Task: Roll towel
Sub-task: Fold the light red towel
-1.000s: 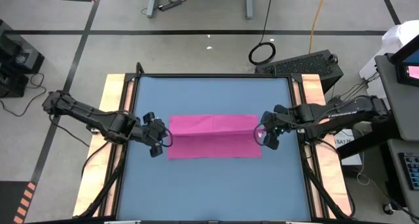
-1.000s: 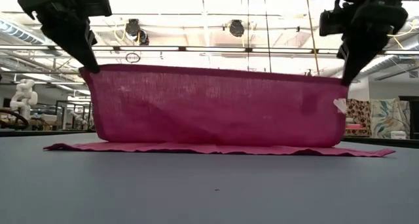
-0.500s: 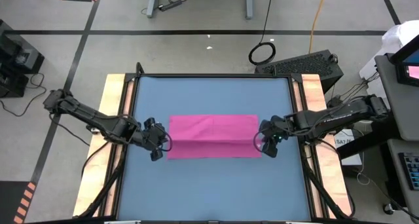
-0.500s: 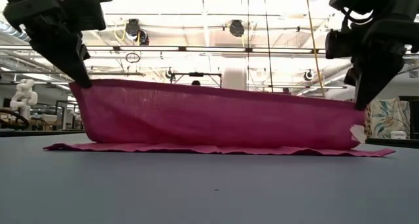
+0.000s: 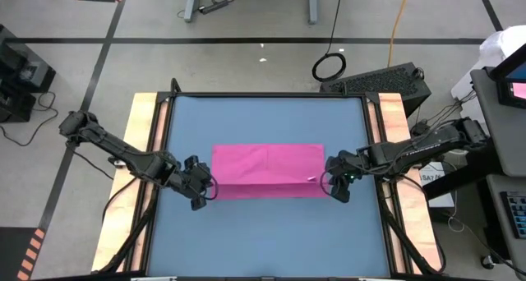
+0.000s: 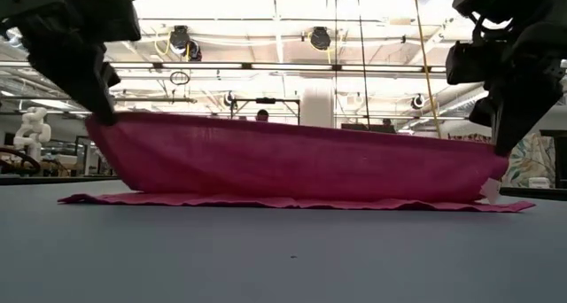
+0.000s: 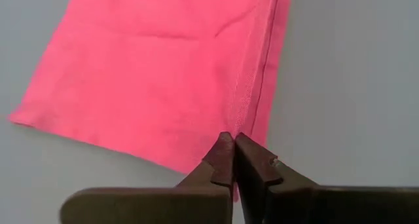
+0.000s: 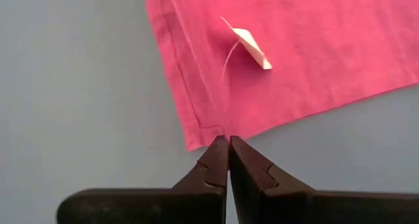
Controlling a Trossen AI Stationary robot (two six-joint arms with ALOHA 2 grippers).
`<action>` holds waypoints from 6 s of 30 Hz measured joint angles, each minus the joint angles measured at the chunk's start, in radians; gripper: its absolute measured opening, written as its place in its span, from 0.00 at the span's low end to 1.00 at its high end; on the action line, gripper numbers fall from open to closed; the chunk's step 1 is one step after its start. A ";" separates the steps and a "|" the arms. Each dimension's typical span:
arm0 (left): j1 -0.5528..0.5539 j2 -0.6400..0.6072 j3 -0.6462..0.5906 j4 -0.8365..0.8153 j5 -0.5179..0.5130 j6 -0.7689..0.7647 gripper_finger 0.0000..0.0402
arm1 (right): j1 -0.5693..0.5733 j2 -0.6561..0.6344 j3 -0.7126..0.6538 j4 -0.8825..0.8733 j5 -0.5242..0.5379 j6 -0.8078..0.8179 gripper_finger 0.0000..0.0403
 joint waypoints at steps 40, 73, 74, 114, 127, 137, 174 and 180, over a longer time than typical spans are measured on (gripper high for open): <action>-0.066 0.526 0.002 0.458 -0.231 0.056 0.43 | 0.154 0.479 -0.291 1.346 0.425 -0.298 0.03; 0.310 0.160 -0.189 0.734 0.043 0.626 0.43 | -0.028 0.437 -0.306 1.343 0.433 -0.460 0.00; 0.331 0.164 -0.212 0.760 0.066 0.610 0.43 | -0.034 0.457 -0.306 1.335 0.415 -0.436 0.00; 0.350 0.071 -0.259 0.609 0.140 0.219 0.43 | 0.039 0.134 -0.225 0.485 0.633 -0.060 0.00; 0.338 0.246 -0.257 0.527 0.041 0.156 0.43 | 0.108 0.209 -0.276 0.536 0.521 0.161 0.00; 0.428 0.275 -0.257 0.531 -0.171 0.322 0.43 | 0.227 0.246 -0.273 0.589 0.486 0.396 0.00; 0.425 0.262 -0.223 0.501 -0.024 0.290 0.43 | 0.184 0.552 -0.139 0.973 0.457 0.126 0.00; 0.505 0.340 -0.221 0.618 -0.096 0.402 0.43 | 0.243 0.666 -0.136 1.173 0.436 0.229 0.00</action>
